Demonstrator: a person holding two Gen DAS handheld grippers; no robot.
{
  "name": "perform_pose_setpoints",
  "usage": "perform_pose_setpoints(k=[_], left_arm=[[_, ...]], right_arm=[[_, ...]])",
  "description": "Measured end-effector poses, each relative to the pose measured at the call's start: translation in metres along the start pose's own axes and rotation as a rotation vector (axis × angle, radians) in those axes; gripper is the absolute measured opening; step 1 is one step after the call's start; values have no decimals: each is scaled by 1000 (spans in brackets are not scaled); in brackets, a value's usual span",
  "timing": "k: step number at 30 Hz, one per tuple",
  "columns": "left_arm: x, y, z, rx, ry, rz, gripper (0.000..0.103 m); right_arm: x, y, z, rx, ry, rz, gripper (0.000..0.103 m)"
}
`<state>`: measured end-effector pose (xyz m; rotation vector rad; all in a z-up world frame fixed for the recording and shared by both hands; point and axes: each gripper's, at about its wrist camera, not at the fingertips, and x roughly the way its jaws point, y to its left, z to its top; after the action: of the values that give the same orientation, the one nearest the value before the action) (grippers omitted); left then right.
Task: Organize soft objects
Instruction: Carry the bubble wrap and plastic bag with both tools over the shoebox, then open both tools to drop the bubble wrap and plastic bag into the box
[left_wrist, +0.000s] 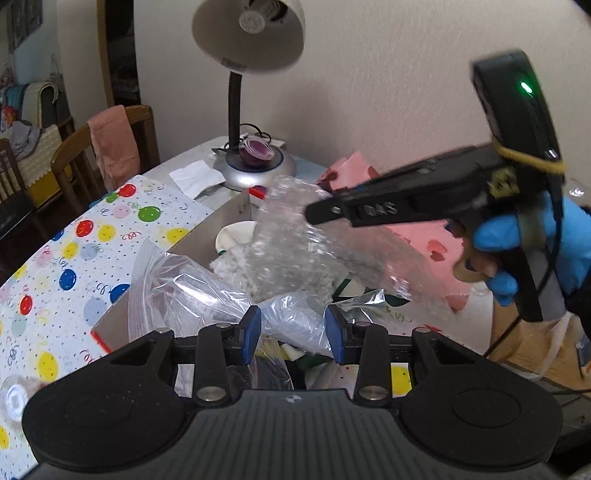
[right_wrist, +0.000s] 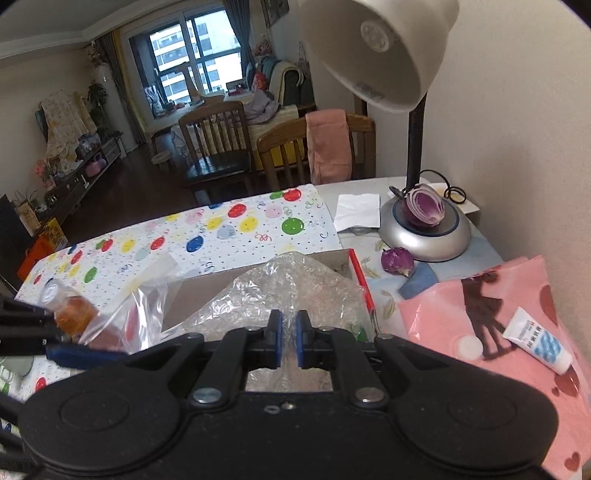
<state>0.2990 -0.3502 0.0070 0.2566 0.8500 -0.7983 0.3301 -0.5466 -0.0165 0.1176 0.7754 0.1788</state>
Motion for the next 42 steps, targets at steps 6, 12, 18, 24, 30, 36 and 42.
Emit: perform_pose_setpoints(k=[6,12,18,24,30,36,42], left_arm=[[25,6,5,16,44,7,37],[45,17,4,1,78,35,37],[64,26,-1,-33,113,50,37],[79,28,-5,-55,143,38,37],[94,24,-12,-67,172,46,38],[95,21,-17,-86,158,40,55],[86,18,-24,-123,108,19,67]], right_arm=[[40,-4,11,17,41,8,7],[69,-7,10,33,78,12,8],[86,-11,1,51,115,12,10],[92,-13,-5,43,134,10,11],[90,-11,-7,30,133,20,19],[80,-5,-7,2,124,37,36],[61,0,-7,-6,99,53,50]])
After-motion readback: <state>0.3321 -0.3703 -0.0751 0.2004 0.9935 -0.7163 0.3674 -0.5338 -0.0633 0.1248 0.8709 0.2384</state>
